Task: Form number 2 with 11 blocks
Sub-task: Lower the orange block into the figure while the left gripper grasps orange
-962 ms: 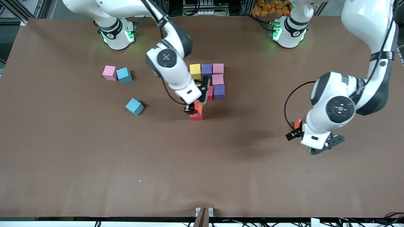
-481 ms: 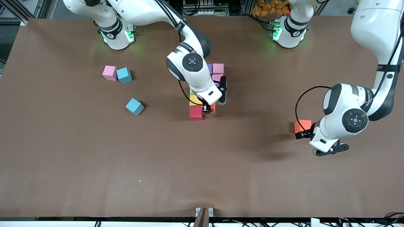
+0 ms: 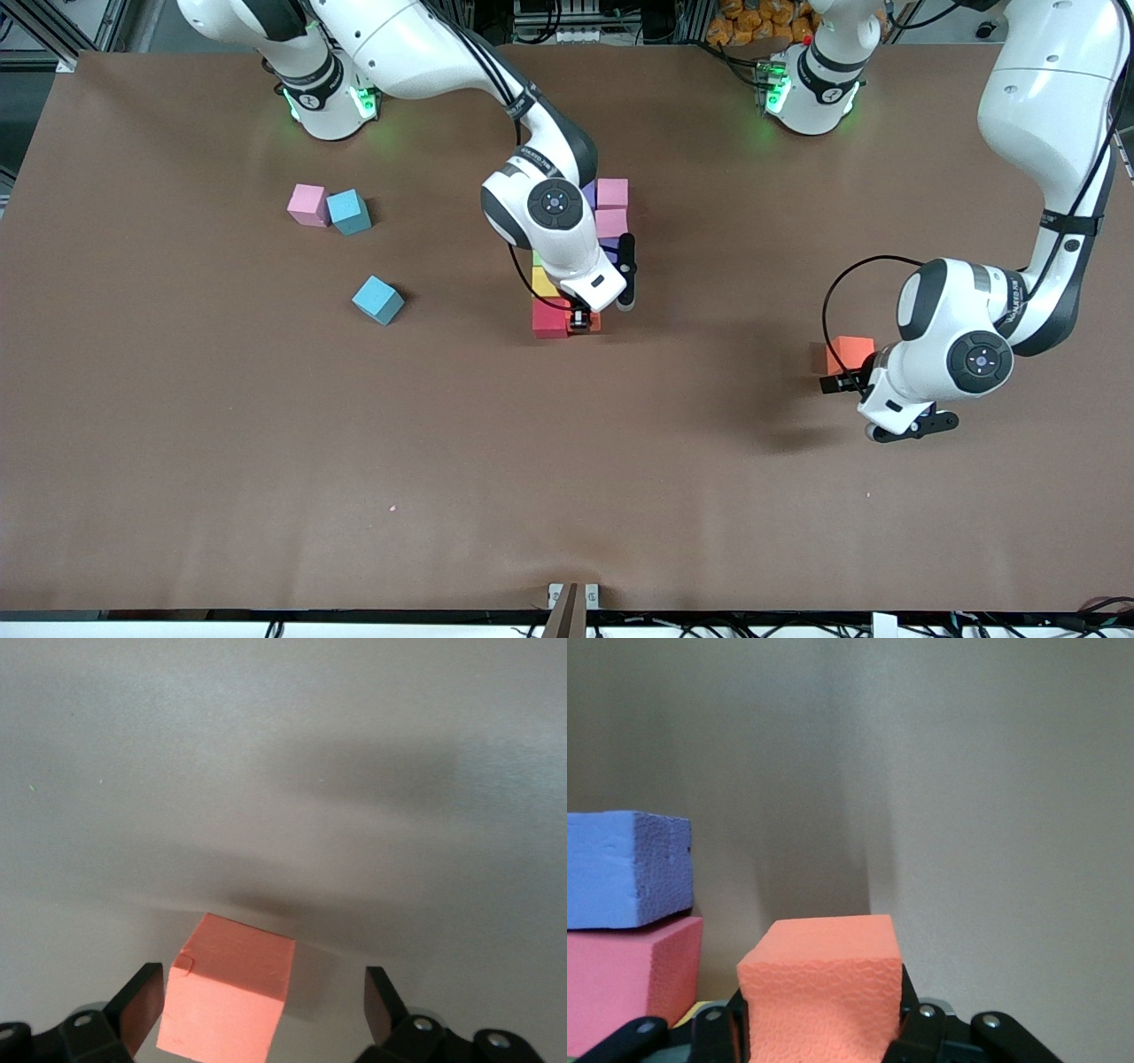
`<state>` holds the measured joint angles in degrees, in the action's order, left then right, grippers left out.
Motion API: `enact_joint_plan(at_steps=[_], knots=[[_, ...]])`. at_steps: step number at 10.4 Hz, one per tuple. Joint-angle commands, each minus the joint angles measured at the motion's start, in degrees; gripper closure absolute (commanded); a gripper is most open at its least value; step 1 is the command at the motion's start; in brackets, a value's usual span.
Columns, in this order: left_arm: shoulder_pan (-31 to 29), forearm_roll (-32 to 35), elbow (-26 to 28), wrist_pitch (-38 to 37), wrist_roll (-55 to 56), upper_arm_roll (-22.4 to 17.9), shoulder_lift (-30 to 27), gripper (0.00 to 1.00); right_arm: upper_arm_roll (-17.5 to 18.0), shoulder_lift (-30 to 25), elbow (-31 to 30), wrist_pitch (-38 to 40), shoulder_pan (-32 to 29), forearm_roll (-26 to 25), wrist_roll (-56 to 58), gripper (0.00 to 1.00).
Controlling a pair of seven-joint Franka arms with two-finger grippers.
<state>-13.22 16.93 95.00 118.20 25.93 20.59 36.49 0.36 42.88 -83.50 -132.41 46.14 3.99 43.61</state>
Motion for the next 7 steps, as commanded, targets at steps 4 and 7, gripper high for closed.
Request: enact_joint_plan(at_steps=[4, 7], knots=[[-3.7, 1.0, 5.3, 1.9, -4.3, 0.6, -1.6, 0.00, 0.0, 2.6, 2.3, -0.2, -0.1, 0.8, 1.6, 0.64], [-3.7, 1.1, 7.1, 1.9, -4.3, 0.8, -2.3, 0.00, -0.1, 3.3, 2.1, -0.7, 0.0, 0.7, 1.7, 0.64]])
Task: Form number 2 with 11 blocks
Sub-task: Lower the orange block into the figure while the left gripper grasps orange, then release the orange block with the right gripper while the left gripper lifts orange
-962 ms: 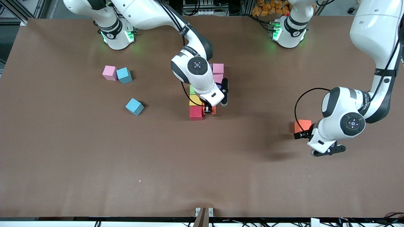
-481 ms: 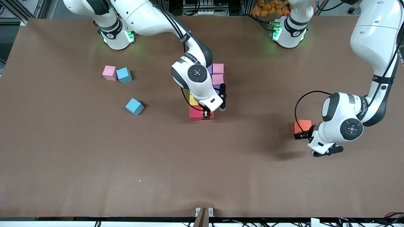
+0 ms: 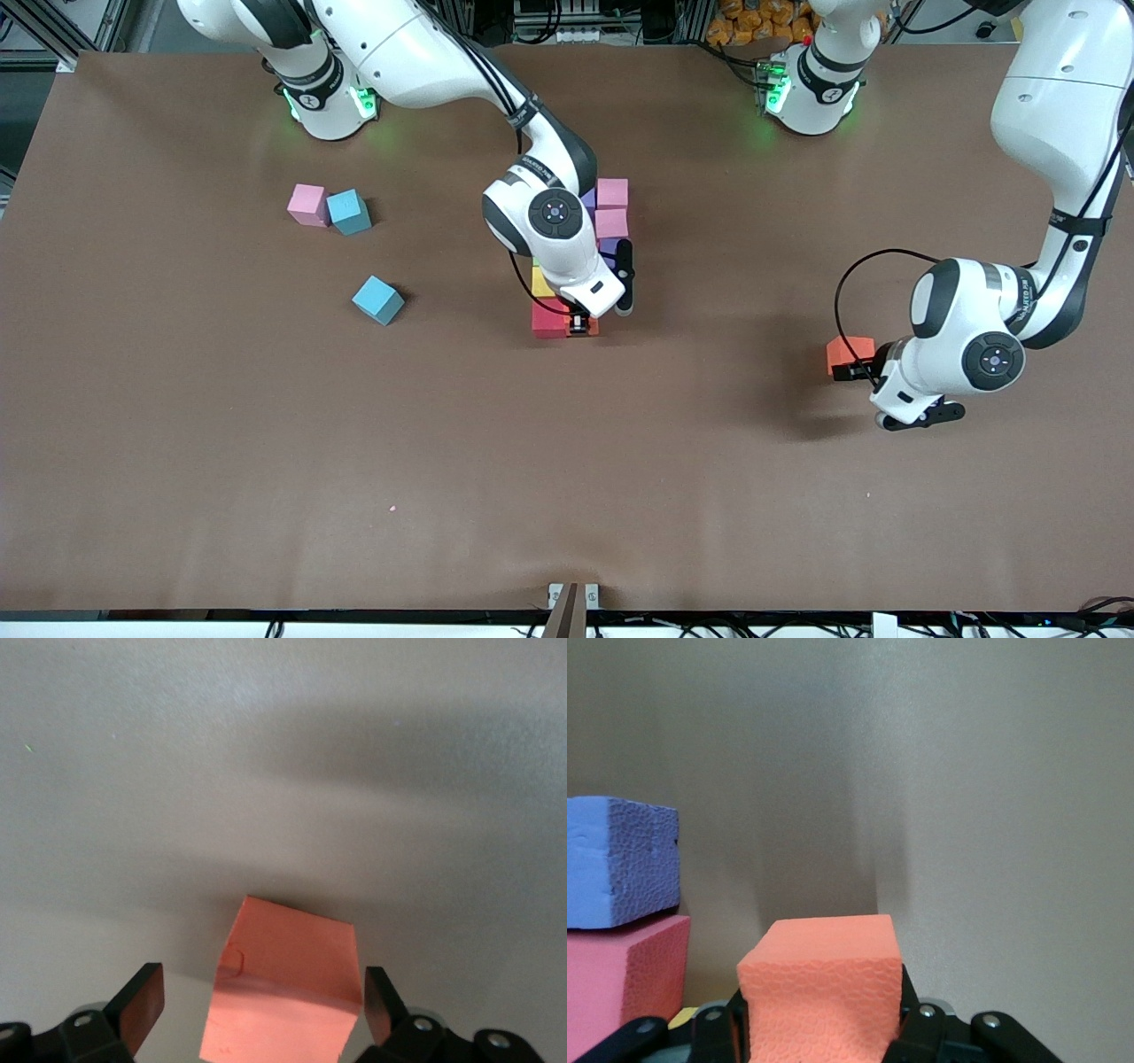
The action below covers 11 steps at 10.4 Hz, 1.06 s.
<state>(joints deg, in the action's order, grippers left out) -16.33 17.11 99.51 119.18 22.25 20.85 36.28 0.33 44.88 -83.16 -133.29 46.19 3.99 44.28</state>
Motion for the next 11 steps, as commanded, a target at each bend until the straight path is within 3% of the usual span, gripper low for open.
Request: enact_joint_plan(at_steps=[1, 9, 11], knots=[[-0.5, 0.8, 3.0, 0.9, -0.7, 0.5, -2.4, 0.00, -0.1, 1.6, 1.8, 0.1, 0.0, 0.7, 1.0, 0.64], [-1.5, 0.8, 4.7, 0.9, -8.9, 0.5, -2.8, 0.00, -0.1, 3.3, 1.9, -1.4, 0.3, 0.7, 0.4, 0.64], [-1.4, 0.8, 5.1, 0.8, -8.9, 0.5, -2.7, 0.00, -0.1, 3.3, 1.8, -1.6, 0.3, 0.6, 0.4, 0.57]])
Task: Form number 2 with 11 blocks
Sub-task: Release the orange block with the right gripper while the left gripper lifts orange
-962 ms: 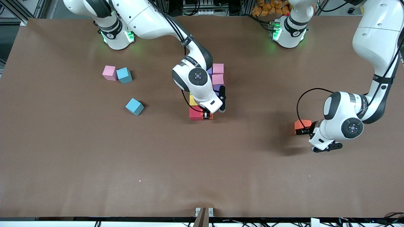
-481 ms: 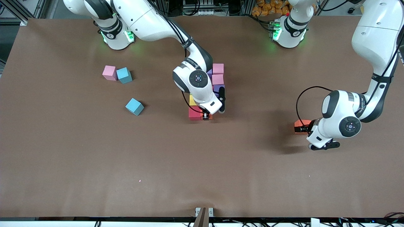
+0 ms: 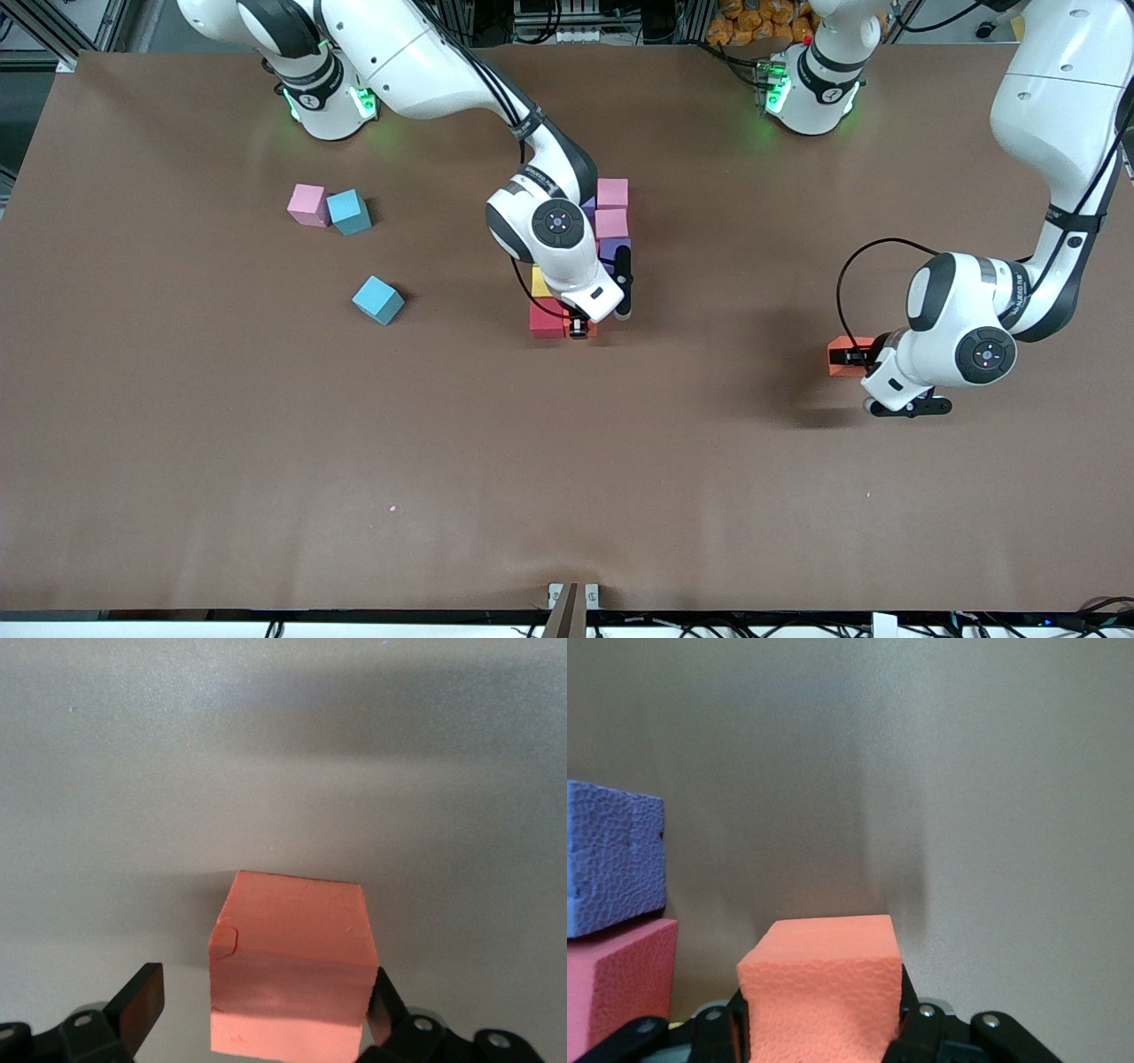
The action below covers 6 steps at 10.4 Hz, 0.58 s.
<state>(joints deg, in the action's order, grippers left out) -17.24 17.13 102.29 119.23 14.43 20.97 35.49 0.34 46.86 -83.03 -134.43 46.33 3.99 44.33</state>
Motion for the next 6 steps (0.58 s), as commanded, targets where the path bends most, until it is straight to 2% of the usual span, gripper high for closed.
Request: enact_joint_plan(at_steps=[1, 2, 4, 5, 6], knots=[[-0.5, 0.8, 2.4, 0.7, -1.1, 0.4, -1.9, 0.00, -0.2, 1.3, 1.6, -0.9, 0.1, 0.4, 0.3, 0.35], [-0.5, 0.7, 2.3, 0.7, -1.1, 0.4, -1.7, 0.00, -0.2, 1.3, 1.6, -1.6, 0.1, 0.4, 0.3, 0.12], [-0.6, 0.7, 2.3, 0.7, -1.2, 0.4, -1.5, 0.00, -0.1, 1.3, 1.4, -2.7, 0.1, 0.6, 0.3, 0.00], [-0.6, 0.6, 2.3, 0.7, -1.1, 0.4, -1.5, 0.00, -0.2, 1.0, 1.4, -2.7, 0.2, 0.6, 0.3, 0.00], [-0.5, 0.6, 2.2, 0.7, -1.1, 0.4, -1.5, 0.06, -0.2, 0.7, 1.3, -2.6, 0.2, 0.7, 0.3, 0.00]])
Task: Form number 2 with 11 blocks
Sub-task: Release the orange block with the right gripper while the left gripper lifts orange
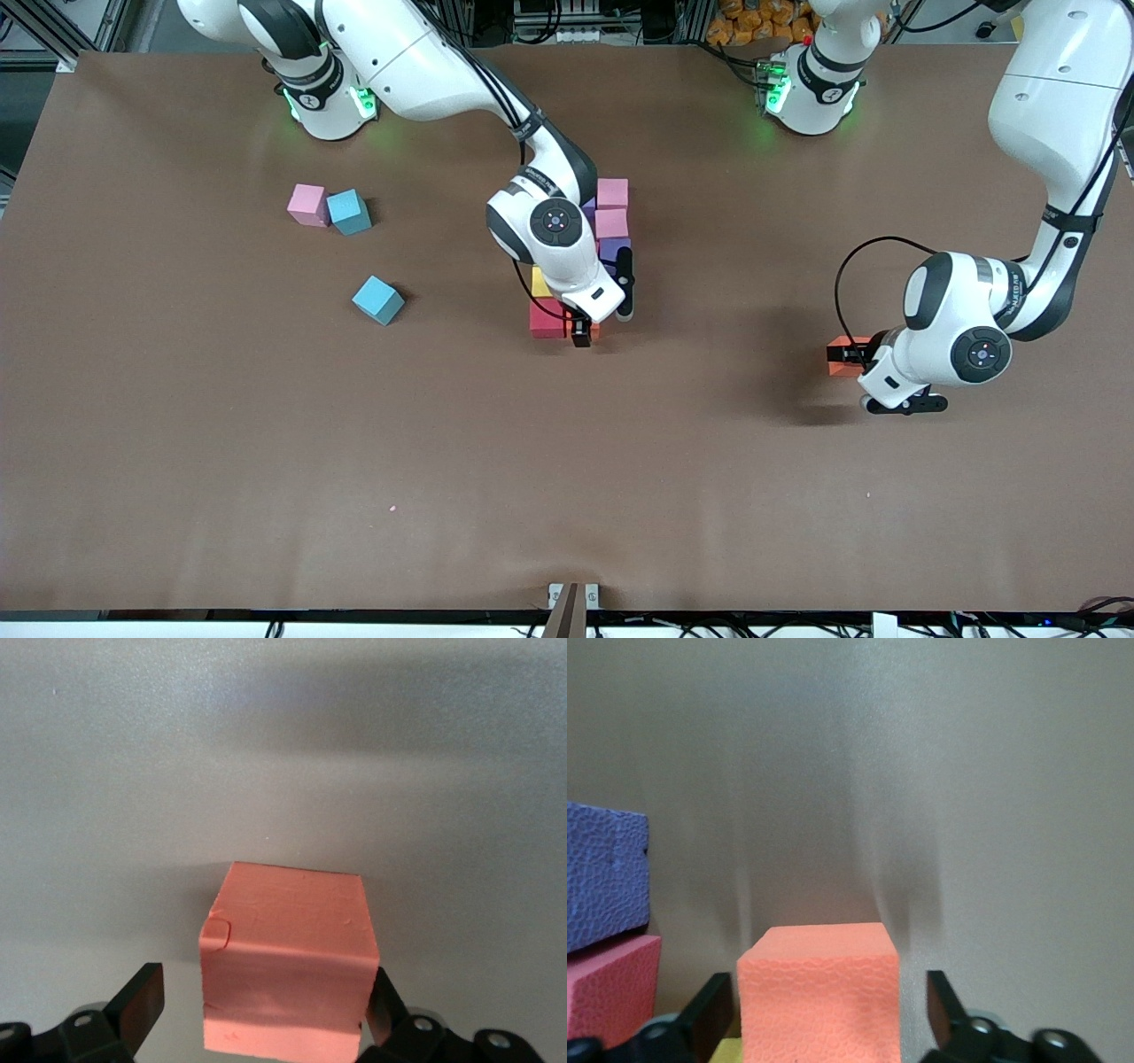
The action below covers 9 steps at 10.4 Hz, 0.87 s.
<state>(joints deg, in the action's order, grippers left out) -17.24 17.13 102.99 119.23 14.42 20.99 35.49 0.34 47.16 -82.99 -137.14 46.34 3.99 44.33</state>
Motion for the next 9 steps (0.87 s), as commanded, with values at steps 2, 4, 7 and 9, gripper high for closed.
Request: enact_joint_plan(at_steps=[2, 4, 7, 9], knots=[[-0.8, 0.0, 1.4, 0.7, -1.1, 0.4, -1.3, 0.10, -0.2, -0.6, 0.8, 0.5, 0.2, 0.8, 0.1, 0.00], [-0.7, -0.1, 1.4, 0.7, -1.1, 0.5, -1.2, 0.19, -0.2, -2.8, -0.4, 1.3, 0.5, 1.2, 0.1, 0.00], [-0.7, -0.3, 0.5, 0.7, -0.4, 0.4, -0.8, 0.39, -0.2, -10.7, -6.9, 3.0, 0.5, 1.2, 0.1, 0.00], [-0.7, -2.3, -0.2, 0.7, 0.1, 0.4, -0.9, 0.50, -0.9, -17.4, -11.0, 7.6, -0.1, 1.2, 0.2, 0.00]])
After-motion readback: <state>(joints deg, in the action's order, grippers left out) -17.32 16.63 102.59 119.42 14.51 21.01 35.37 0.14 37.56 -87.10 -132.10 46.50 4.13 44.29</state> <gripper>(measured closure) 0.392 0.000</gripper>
